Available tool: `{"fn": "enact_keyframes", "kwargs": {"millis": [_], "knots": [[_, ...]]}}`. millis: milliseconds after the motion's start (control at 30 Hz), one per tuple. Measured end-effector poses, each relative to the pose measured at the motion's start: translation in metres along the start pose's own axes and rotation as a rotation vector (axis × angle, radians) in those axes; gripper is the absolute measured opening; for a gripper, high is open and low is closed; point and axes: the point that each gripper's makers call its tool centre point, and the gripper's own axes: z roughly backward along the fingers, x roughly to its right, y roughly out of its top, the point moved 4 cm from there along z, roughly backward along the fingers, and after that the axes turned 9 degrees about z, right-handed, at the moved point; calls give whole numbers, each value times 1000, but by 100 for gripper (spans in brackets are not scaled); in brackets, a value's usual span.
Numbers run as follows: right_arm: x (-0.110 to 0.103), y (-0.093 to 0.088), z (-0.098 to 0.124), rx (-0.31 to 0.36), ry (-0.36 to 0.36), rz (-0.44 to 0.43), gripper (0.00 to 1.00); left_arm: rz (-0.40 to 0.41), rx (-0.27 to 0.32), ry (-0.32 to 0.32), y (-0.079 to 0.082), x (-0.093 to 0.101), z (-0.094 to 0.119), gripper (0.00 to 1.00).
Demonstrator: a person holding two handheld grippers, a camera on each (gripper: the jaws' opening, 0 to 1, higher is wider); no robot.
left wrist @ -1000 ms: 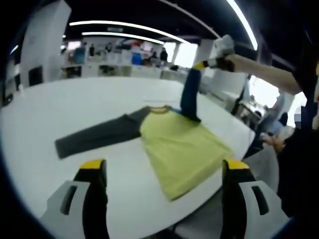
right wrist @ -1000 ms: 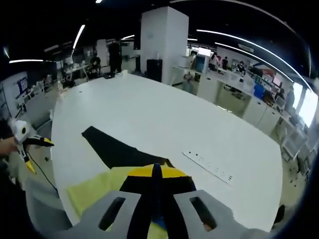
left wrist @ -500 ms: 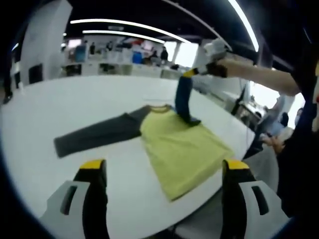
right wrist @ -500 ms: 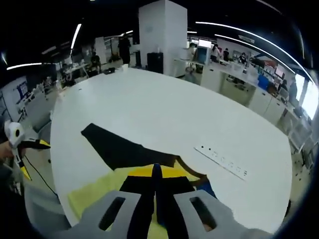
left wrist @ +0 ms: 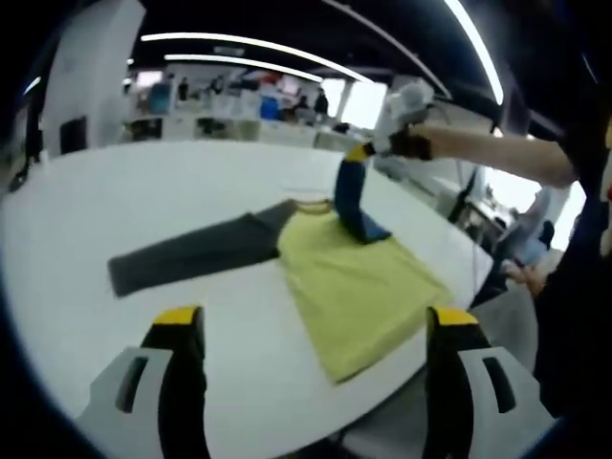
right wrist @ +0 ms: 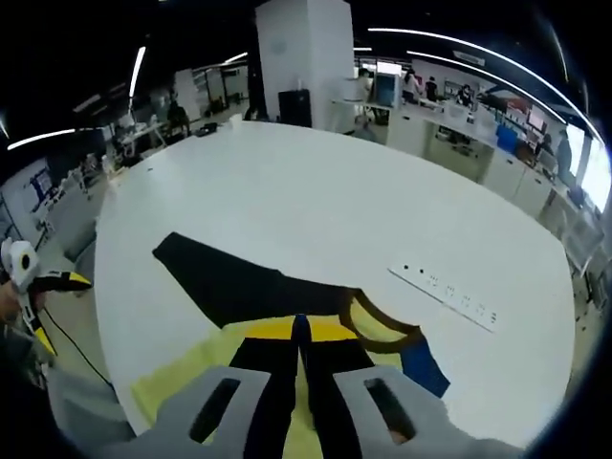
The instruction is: Fold the garment on the visible template until the final outline fits inside the template.
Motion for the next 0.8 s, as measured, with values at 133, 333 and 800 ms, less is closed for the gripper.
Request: {"fn": "enact_keyframes", "kwargs": {"millis": [133, 333, 800], "knots": [[-6, -1, -3, 2, 8, -52, 3, 1, -1, 2, 0, -2, 0, 92], [-18, -7, -12, 14, 17, -200, 3, 1, 1, -5, 2, -1, -3, 92], [-63, -28, -33, 21, -59, -358, 3, 5, 1, -18, -1, -2, -5, 91]]}}
